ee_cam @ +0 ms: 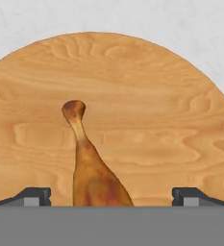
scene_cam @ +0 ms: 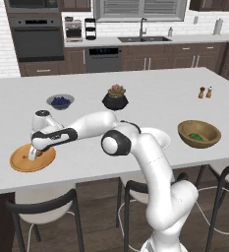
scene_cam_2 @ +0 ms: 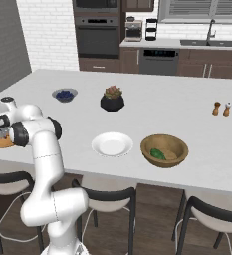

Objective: Pick the chicken drumstick and broccoli from their plates and place them in the bowl. Then put the bowl in the fridge.

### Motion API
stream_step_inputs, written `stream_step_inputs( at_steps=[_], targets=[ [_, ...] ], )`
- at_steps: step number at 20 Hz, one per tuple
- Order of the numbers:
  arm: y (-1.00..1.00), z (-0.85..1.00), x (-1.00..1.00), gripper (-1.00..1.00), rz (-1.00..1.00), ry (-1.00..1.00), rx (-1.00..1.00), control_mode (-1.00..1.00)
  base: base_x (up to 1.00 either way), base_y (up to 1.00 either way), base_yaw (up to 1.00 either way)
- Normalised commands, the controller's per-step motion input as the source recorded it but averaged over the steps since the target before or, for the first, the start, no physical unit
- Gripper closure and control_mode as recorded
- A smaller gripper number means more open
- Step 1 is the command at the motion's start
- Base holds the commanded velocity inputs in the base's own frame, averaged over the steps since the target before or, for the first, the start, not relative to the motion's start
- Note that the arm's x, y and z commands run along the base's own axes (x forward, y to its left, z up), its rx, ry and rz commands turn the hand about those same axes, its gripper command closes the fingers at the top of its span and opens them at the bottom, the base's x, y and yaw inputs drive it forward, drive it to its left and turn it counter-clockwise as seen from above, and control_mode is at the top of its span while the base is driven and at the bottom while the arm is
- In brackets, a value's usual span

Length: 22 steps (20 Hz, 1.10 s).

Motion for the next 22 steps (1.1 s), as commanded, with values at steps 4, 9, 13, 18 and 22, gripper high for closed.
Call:
stream_step_inputs(
  at_steps=[4,9,13,18,22],
  targets=[
    [0.00,-0.18,-0.01,1.00,0.00,0.02,0.00,-1.00,0.00,0.00,0.00],
    [-0.09,-0.09,-0.21,1.00,0.00,0.02,-0.01,-1.00,0.00,0.00,0.00],
    [-0.11,0.05,-0.09,1.00,0.00,0.00,0.00,-1.00,0.00,0.00,0.00],
    [-0.39,0.59,-0.57,1.00,0.00,-0.06,0.00,-1.00,0.00,0.00,0.00],
    [-0.78,0.68,-0.85,1.00,-0.06,-0.10,0.00,-1.00,0.00,0.00,0.00]
  ],
)
